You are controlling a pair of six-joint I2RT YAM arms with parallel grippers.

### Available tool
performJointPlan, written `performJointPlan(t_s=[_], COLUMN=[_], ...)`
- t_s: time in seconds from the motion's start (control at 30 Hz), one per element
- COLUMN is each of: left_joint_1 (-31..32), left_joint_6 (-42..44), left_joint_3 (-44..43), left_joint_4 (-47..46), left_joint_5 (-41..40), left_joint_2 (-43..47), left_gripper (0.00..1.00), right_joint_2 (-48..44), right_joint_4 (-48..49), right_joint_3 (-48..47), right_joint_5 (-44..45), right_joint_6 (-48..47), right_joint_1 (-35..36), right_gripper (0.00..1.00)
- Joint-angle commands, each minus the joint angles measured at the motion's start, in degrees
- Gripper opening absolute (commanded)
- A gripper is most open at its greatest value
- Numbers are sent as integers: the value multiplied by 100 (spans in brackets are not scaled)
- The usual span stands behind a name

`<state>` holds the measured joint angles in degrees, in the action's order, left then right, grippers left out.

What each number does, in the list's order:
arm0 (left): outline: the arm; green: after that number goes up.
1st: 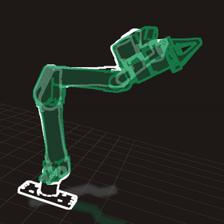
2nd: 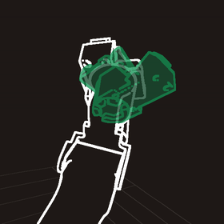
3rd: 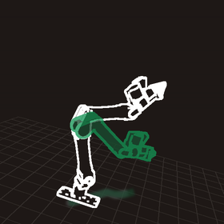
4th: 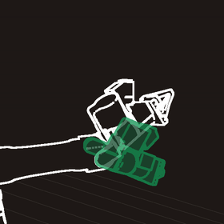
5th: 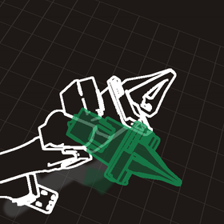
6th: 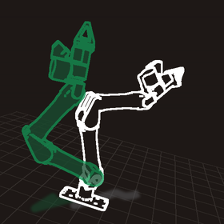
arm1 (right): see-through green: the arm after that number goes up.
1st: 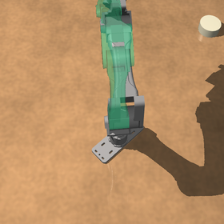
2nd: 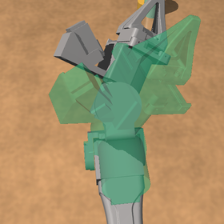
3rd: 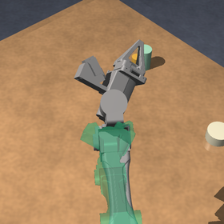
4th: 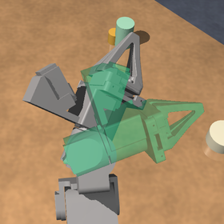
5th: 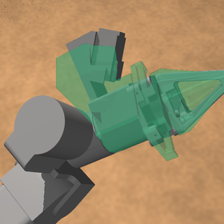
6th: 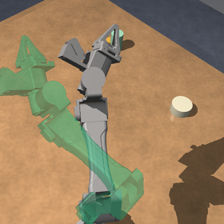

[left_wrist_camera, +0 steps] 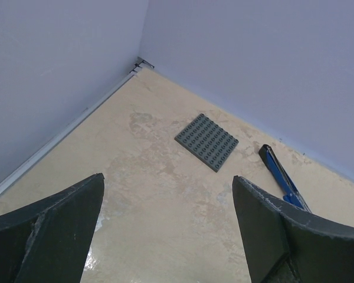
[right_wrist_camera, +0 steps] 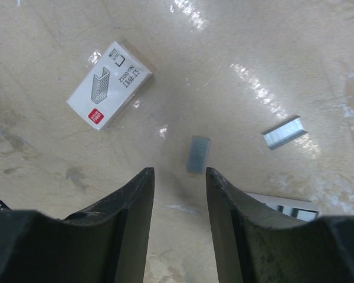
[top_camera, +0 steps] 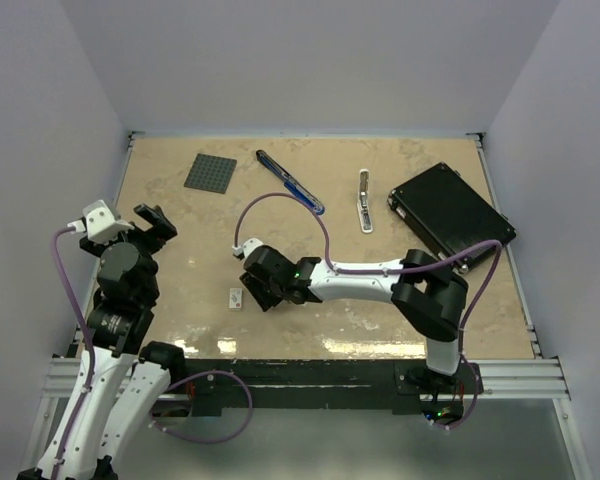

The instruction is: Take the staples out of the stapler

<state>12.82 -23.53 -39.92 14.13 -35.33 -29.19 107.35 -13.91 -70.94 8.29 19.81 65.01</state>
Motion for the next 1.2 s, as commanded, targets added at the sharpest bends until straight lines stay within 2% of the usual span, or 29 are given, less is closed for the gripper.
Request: performJointPlan(t_s=[0.0, 0.5, 0.8, 1.17], left_joint_1=[10, 19, 10, 10], left_joint_6=[-82, -82, -64, -64], left_joint_3=[81, 63, 63, 63], left_joint_4=[-191, -191, -200, -200], left_joint_5=[-220, -88, -18, -9], left_joint_2=[1, -113, -166, -166], left_gripper=[94, 94, 95, 95], right_joint_2=[154, 348, 524, 612], right_joint_4=[-164, -252, -235, -323], right_joint_3=[-368, -474, -439, -474], right_joint_5=[234, 392, 322, 383], right_joint_6=[216, 154, 172, 163], right_joint_1=[99, 117, 108, 108], right_gripper=[45, 45, 36, 34])
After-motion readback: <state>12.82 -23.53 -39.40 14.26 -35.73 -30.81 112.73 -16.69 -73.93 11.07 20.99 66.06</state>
